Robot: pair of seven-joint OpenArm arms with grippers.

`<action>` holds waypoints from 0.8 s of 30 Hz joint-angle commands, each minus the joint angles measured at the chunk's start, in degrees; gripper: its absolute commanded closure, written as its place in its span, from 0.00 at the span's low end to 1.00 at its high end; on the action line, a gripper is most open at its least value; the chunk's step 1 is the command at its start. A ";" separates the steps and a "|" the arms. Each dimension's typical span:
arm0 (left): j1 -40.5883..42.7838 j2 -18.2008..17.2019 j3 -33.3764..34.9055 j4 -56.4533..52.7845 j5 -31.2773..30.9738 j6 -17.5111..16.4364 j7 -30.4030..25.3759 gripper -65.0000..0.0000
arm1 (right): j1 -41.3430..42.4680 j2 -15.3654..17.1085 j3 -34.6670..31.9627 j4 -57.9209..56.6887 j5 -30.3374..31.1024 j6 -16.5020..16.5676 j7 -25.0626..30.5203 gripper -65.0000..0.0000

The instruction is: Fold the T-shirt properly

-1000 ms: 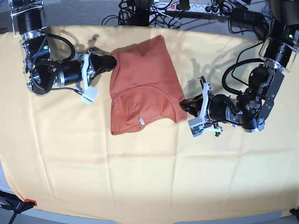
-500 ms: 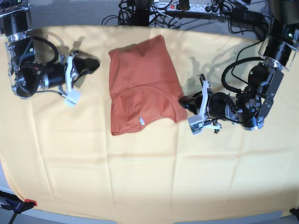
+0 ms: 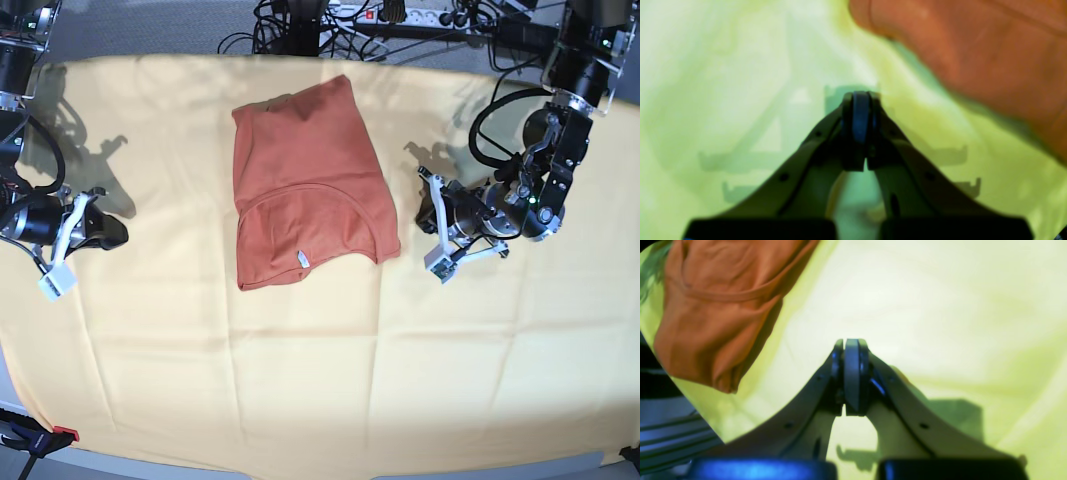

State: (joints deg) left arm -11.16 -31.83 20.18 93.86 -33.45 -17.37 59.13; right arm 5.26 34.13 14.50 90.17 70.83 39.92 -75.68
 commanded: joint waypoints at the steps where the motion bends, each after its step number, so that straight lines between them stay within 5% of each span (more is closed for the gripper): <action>1: 1.01 0.85 0.57 0.15 -2.36 -2.29 1.09 1.00 | 1.09 1.16 0.92 0.85 1.09 0.08 1.11 1.00; 7: 1.60 5.55 0.59 0.15 -2.97 -7.23 -2.99 1.00 | 0.90 1.11 0.98 0.85 1.11 0.08 0.87 1.00; 16: -2.99 12.04 0.59 -6.93 7.50 -7.54 -9.86 1.00 | 0.92 1.14 0.98 0.85 1.33 0.08 -0.52 1.00; 24: -11.15 11.10 0.57 -9.09 5.11 -7.54 -2.32 1.00 | 0.94 1.16 0.98 0.85 2.03 0.08 -0.90 1.00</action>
State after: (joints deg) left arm -20.99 -20.38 21.04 84.14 -28.10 -25.06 57.52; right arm 5.10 34.09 14.96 90.17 71.64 39.92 -77.43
